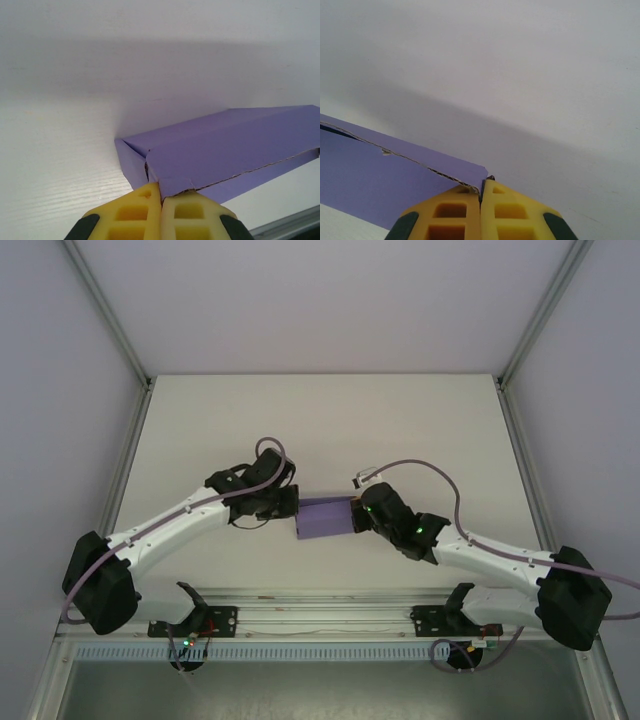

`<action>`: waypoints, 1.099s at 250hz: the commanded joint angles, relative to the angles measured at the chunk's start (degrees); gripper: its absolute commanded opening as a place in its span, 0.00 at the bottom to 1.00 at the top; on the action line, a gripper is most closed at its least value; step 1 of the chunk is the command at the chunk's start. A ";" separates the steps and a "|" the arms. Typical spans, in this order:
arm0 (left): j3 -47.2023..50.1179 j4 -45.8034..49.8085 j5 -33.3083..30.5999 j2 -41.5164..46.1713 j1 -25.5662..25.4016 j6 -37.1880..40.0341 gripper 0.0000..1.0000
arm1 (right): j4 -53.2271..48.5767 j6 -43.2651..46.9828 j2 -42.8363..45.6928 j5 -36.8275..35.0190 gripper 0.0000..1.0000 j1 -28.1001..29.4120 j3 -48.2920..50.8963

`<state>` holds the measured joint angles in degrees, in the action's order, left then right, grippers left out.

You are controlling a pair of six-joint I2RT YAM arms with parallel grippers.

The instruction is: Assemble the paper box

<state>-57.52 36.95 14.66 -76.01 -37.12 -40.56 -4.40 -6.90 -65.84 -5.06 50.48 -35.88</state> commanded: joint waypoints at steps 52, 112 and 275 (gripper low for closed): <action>-4.04 4.00 6.34 -3.79 2.67 -2.80 0.00 | -5.18 -0.49 -1.82 -0.34 0.00 1.86 0.82; 1.86 -0.40 4.52 -1.89 2.24 0.85 0.00 | -3.18 -0.44 -1.51 -1.57 0.00 1.99 1.83; 13.44 -6.88 -18.26 -2.84 -10.42 -0.26 0.00 | 2.30 -2.78 -0.43 0.84 0.06 1.99 7.55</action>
<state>-48.73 24.69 -4.91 -75.48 -46.70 -39.66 4.62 -7.44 -65.56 -7.75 51.62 -30.61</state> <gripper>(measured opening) 0.063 0.051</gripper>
